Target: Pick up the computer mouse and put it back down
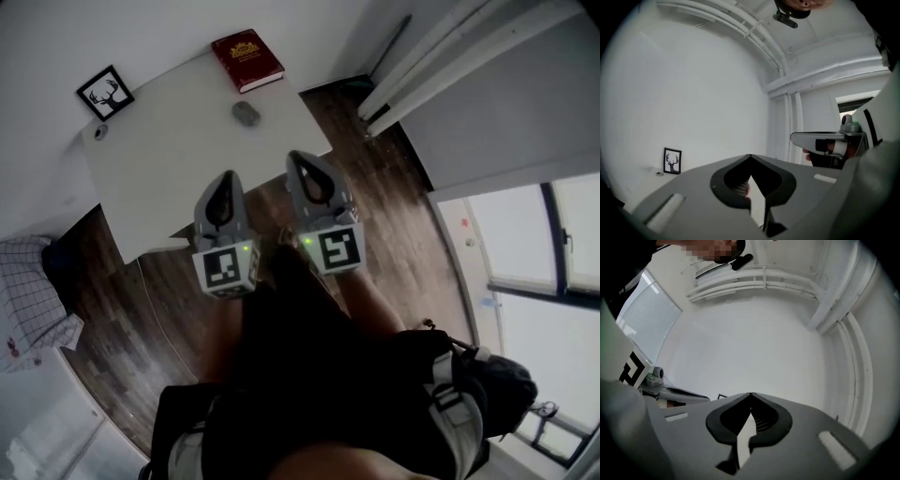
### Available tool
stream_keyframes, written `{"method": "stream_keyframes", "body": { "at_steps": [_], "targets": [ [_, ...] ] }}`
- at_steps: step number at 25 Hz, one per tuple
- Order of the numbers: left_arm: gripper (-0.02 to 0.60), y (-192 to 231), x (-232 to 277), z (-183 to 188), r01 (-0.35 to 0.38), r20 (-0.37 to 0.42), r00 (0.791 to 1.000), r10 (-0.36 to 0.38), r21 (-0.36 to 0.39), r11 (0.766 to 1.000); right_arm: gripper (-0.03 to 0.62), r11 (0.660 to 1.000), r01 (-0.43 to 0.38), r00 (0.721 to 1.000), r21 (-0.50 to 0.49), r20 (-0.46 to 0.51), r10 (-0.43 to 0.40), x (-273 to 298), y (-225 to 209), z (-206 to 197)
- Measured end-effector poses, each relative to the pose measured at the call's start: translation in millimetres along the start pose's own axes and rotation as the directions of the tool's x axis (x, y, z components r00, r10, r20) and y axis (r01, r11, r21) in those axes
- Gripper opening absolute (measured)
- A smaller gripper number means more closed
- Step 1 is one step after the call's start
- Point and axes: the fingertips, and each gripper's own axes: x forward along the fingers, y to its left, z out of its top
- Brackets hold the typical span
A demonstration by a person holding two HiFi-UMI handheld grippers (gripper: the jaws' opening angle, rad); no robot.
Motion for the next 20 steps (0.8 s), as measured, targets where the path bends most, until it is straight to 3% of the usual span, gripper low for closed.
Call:
{"method": "stream_keyframes", "body": {
  "at_steps": [11,20],
  "targets": [
    [0.000,-127,-1,27,0.053,0.060,0.997,-0.057,0.065,0.996,0.014,0.999,0.033,0.999,0.006,0.038,-0.033,-87,-79,20],
    [0.000,-225,2,15,0.092,0.042,0.994,-0.096,0.094,0.991,0.014,0.997,0.067,0.997,0.047,0.042,-0.069,-154,-147,3]
  ]
}}
